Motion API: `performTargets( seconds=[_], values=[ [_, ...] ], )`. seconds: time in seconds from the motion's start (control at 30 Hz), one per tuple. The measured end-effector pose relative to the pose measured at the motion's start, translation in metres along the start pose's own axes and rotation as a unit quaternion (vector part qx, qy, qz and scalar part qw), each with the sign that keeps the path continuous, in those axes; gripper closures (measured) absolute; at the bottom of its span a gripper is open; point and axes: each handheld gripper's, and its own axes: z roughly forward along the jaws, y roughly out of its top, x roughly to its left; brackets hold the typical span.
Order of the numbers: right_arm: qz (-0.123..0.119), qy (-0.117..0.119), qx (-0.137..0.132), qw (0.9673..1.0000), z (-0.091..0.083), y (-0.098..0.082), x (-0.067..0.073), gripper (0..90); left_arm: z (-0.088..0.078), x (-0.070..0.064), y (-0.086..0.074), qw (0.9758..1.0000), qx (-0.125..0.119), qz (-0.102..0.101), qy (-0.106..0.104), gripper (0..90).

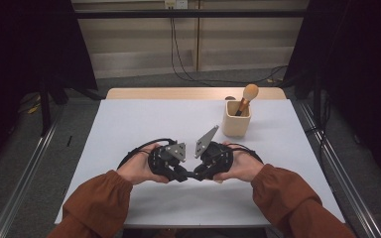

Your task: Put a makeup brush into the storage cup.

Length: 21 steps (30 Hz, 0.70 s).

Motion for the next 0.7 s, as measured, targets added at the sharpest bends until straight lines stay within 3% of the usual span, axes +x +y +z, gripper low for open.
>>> performTargets(
  seconds=[0.4,0.6,0.7],
  values=[
    [-0.002,0.010,0.005,0.9999,0.0007,-0.0016,-0.0019,73.2,0.0041,-0.0021,-0.0012,0.9999,0.001,0.015,-0.007,76.2],
    [0.002,0.015,0.002,0.9999,0.0017,-0.0019,-0.0039,72.0,0.0047,-0.0007,-0.0032,0.9999,-0.008,0.008,-0.012,76.4],
    [0.009,0.012,0.003,0.9999,0.0024,-0.0024,-0.0057,65.9,0.0043,0.0006,-0.0044,0.9999,-0.007,0.004,-0.010,76.4]
  ],
)
